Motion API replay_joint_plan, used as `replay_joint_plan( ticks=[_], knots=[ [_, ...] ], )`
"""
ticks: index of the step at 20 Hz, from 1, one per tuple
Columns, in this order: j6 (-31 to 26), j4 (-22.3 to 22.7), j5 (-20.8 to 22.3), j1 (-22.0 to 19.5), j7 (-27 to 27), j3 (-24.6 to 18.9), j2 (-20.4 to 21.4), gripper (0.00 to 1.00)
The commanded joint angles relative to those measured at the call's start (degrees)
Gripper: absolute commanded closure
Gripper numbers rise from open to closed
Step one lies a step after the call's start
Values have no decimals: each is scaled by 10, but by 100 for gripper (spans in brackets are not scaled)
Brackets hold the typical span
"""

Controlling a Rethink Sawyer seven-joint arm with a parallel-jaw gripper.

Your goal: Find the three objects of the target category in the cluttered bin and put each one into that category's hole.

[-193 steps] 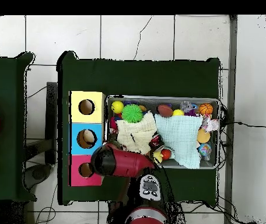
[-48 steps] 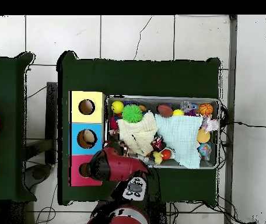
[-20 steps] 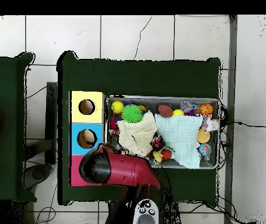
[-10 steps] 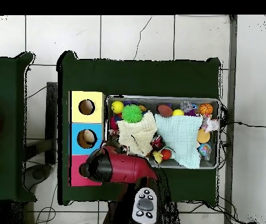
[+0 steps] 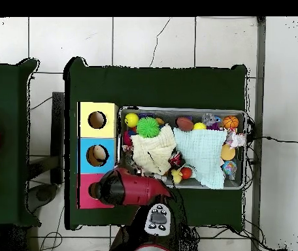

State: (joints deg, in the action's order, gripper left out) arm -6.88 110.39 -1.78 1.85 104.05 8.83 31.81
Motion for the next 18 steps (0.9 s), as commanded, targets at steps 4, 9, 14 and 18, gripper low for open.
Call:
replay_joint_plan(
  ticks=[4,9,14,18],
  knots=[
    [18,9,17,2,76,-28,-19,0],
    [20,11,16,2,78,-29,-19,0],
    [34,19,15,6,86,-27,-12,0],
    [37,24,14,7,89,-25,-8,0]
  ],
)
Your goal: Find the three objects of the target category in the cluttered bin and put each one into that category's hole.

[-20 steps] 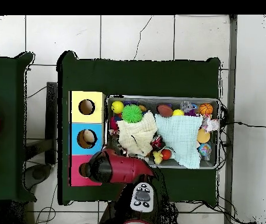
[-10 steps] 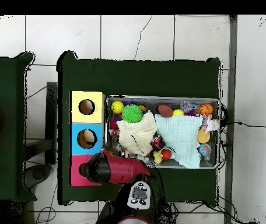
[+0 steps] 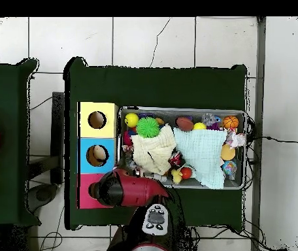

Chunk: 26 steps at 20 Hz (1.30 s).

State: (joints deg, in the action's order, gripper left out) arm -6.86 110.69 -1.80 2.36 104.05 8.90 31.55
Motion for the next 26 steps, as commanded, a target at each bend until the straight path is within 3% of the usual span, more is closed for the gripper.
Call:
replay_joint_plan(
  ticks=[1,13,22,26],
  knots=[
    [36,22,15,-2,89,-32,-6,0],
    [77,0,18,-4,87,-33,-68,0],
    [175,-42,-26,31,113,-8,-162,0],
    [194,-29,-48,42,125,-1,-158,0]
  ],
)
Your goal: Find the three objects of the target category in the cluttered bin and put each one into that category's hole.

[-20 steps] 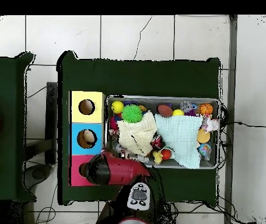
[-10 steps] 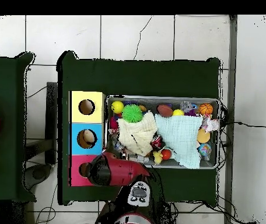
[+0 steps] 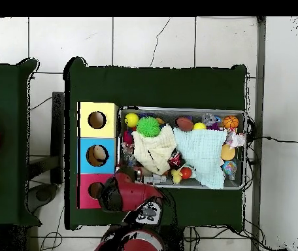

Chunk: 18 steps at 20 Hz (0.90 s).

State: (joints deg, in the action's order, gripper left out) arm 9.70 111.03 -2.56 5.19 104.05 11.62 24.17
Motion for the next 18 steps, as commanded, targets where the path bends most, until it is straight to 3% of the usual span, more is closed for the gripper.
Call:
replay_joint_plan(
  ticks=[1,7,11,12,18],
  knots=[
    [37,-27,-47,15,131,-29,-79,0],
    [-3,-13,-92,33,126,-13,-42,0],
    [6,-7,-106,40,126,-11,-34,0],
    [8,-6,-108,39,125,-13,-32,100],
    [-3,-4,-127,46,128,-9,-24,100]
  ],
)
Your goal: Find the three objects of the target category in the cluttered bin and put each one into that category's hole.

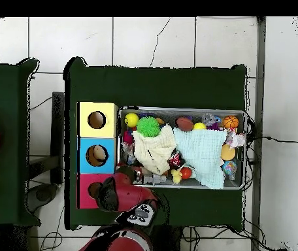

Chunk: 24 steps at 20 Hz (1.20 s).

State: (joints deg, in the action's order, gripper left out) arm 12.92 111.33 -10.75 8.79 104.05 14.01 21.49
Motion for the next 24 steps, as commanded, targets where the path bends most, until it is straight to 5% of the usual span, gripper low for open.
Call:
replay_joint_plan(
  ticks=[1,12,19,24],
  knots=[
    [-37,-6,-48,9,129,-34,4,100],
    [-72,22,-81,10,136,-41,43,100],
    [-309,35,-65,50,103,21,185,100],
    [-336,38,-57,50,108,25,212,100]
  ],
)
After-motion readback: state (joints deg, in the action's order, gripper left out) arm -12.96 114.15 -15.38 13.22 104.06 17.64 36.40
